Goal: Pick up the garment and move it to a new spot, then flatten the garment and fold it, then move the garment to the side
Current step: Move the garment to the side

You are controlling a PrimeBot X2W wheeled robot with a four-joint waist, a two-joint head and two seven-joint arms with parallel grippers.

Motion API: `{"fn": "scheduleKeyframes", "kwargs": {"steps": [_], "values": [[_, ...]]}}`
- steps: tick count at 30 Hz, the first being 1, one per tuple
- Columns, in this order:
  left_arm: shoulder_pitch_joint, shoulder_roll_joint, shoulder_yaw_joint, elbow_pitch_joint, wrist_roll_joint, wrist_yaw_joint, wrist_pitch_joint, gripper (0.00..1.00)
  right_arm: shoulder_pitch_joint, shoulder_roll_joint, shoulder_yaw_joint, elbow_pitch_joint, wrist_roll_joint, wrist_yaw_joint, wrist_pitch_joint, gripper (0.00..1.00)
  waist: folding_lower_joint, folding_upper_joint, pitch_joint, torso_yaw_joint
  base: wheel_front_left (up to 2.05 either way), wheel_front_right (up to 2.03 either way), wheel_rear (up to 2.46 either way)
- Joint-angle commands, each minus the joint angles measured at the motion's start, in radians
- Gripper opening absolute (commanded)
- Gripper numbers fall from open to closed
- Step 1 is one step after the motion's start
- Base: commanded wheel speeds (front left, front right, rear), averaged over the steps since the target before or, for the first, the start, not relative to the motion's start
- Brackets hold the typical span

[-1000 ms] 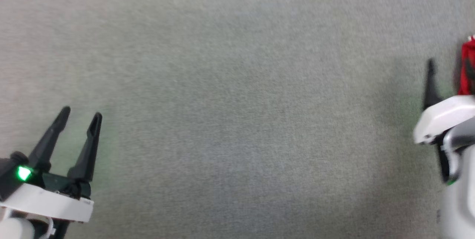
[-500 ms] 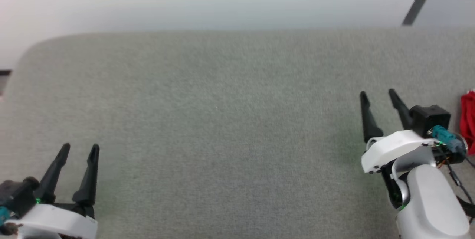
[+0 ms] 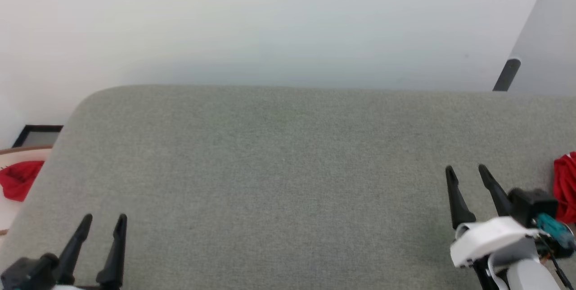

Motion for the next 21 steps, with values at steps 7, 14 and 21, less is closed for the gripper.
{"fn": "scheduleKeyframes", "kwargs": {"steps": [7,14,21], "values": [[0.086,-0.022,0.025,-0.056,0.03,0.002,0.001,1.0,0.152,-0.028,-0.019,-0.141,0.031,-0.001,0.03,1.0,0.0,0.0,-0.034,0.022,0.0,0.0,0.0],[0.15,-0.047,0.057,-0.107,0.042,0.002,0.001,1.0,0.272,-0.008,-0.061,-0.279,0.018,-0.001,0.053,1.0,0.0,0.0,-0.036,0.023,0.0,0.0,0.0],[0.179,-0.06,0.07,-0.135,0.045,0.002,0.001,1.0,0.324,0.013,-0.073,-0.352,-0.005,-0.001,0.061,1.0,0.0,0.0,-0.028,0.023,0.0,0.0,0.0]]}}
